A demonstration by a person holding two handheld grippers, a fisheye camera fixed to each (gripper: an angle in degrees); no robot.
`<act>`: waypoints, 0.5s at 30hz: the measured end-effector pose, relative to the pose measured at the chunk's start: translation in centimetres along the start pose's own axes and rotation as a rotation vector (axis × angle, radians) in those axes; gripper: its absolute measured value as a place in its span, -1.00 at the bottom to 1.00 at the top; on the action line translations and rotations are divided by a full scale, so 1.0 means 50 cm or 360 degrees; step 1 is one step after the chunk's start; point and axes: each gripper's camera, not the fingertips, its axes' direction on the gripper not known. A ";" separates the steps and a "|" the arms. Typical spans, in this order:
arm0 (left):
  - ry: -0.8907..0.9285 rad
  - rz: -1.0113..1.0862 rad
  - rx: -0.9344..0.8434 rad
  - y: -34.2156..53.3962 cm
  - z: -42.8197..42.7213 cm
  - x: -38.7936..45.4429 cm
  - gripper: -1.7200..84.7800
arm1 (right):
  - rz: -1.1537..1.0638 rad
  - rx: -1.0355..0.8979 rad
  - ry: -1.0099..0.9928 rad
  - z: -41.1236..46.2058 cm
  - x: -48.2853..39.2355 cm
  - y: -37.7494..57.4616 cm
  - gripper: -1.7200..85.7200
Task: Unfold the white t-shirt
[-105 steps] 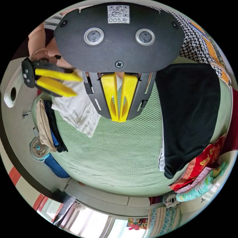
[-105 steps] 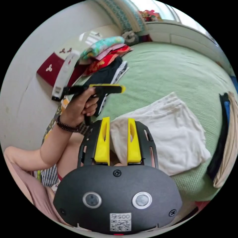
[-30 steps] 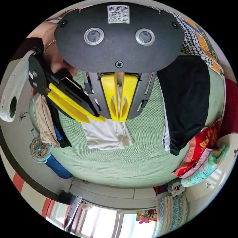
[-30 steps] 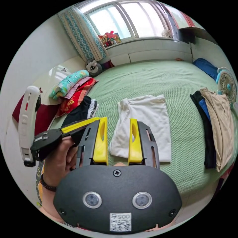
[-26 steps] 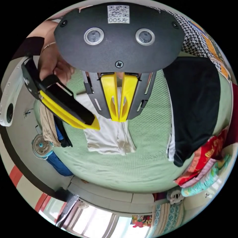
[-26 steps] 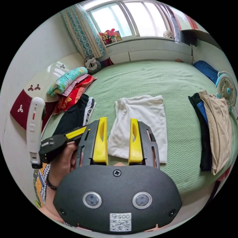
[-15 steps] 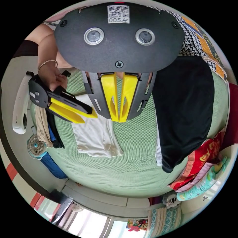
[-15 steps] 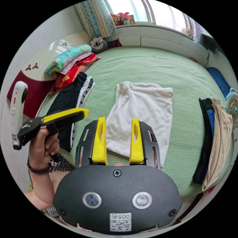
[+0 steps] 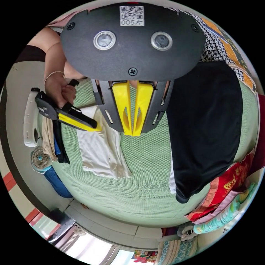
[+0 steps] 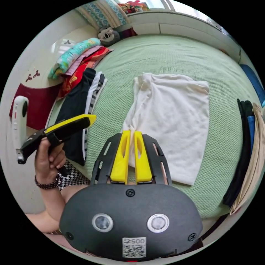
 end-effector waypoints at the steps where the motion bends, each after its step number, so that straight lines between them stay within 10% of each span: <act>1: 0.0009 0.0003 -0.0002 -0.001 0.002 0.000 -0.97 | 0.0031 0.0034 0.0018 -0.012 0.011 0.002 -0.91; 15: -0.0087 0.0219 -0.0204 -0.015 0.105 0.058 -0.97 | -0.0190 0.0036 -0.0148 0.013 -0.047 -0.007 -0.78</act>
